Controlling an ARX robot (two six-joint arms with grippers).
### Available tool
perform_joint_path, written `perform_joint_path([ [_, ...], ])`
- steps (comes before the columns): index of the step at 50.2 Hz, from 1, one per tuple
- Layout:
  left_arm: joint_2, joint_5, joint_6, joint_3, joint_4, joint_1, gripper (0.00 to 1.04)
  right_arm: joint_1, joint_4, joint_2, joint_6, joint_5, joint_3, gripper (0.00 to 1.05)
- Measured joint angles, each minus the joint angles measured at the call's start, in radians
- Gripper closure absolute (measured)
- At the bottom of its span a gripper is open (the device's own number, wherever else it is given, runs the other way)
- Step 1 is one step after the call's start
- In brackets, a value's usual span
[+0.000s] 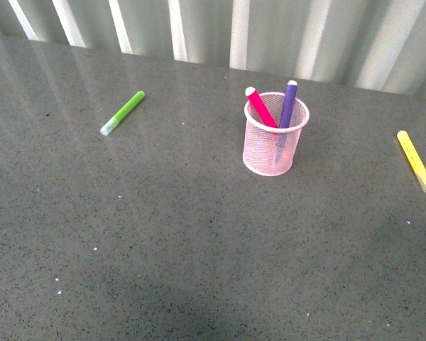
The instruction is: Insert purple and pink pens into pink cup
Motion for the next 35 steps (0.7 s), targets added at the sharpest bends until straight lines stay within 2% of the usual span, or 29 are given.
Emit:
perform_joint_path([
  [7,0.0,0.0,0.0,0.0,0.0,0.0,0.07,0.0,0.0,0.0,0.0,0.0,0.0,0.99],
  [17,0.0,0.0,0.0,0.0,0.0,0.0,0.07,0.0,0.0,0.0,0.0,0.0,0.0,0.7],
  [22,0.0,0.0,0.0,0.0,0.0,0.0,0.07,0.0,0.0,0.0,0.0,0.0,0.0,0.5],
  [32,0.0,0.0,0.0,0.0,0.0,0.0,0.07,0.0,0.0,0.0,0.0,0.0,0.0,0.22],
  [35,0.0,0.0,0.0,0.0,0.0,0.0,0.07,0.0,0.0,0.0,0.0,0.0,0.0,0.06],
])
